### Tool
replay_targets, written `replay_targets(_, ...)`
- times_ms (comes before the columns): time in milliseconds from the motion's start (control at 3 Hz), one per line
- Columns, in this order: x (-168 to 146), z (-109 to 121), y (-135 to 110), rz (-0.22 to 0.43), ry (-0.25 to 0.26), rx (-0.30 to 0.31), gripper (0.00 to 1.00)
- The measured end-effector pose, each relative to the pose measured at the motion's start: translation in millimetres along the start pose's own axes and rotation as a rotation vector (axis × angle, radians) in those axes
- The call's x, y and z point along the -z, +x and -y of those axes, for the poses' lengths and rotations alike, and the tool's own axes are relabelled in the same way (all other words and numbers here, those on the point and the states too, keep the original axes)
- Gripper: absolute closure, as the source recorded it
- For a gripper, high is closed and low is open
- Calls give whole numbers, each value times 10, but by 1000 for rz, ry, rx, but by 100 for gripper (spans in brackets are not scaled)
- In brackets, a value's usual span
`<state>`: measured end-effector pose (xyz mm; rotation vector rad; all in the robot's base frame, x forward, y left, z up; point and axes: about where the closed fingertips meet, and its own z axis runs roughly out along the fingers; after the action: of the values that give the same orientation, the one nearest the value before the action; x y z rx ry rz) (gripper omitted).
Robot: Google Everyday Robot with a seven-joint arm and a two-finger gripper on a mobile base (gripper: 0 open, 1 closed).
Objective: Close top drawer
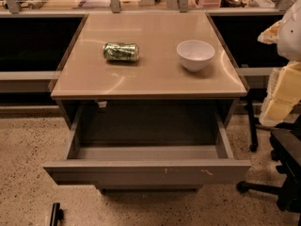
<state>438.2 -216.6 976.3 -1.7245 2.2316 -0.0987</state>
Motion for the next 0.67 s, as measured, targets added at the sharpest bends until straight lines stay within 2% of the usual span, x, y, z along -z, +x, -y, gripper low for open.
replay_targets(667,-54,-63,35,26,2,-11,0)
